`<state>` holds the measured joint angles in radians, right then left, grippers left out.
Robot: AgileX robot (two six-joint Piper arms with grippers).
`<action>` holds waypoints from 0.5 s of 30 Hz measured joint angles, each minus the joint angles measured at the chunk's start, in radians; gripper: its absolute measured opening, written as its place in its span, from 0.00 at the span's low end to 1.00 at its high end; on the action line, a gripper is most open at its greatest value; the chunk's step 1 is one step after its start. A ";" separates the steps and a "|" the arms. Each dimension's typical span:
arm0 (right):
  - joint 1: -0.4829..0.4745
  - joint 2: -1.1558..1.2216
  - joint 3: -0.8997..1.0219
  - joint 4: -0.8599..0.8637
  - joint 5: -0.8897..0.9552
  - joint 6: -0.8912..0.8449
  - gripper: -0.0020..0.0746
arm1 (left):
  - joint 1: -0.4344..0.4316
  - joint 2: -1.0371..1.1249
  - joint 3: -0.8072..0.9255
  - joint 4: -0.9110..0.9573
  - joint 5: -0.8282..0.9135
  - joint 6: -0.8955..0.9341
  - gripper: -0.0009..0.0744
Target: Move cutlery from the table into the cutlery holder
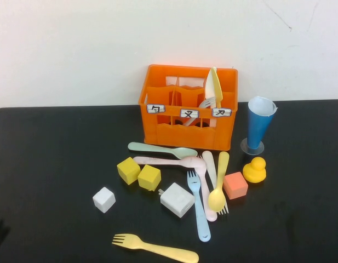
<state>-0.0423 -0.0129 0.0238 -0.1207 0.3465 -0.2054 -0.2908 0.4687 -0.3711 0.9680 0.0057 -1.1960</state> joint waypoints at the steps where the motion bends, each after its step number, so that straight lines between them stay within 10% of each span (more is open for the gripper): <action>1: 0.000 0.000 0.000 0.000 0.000 0.000 0.02 | 0.000 -0.043 0.018 -0.115 0.039 0.124 0.01; 7: 0.000 0.000 0.000 0.000 0.000 0.000 0.02 | 0.002 -0.297 0.091 -0.526 0.330 0.589 0.01; 15: 0.000 0.000 0.000 0.000 0.000 0.000 0.02 | 0.012 -0.480 0.213 -0.587 0.388 0.696 0.01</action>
<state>-0.0423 -0.0129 0.0238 -0.1207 0.3465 -0.2054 -0.2784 -0.0115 -0.1583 0.3814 0.3936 -0.5001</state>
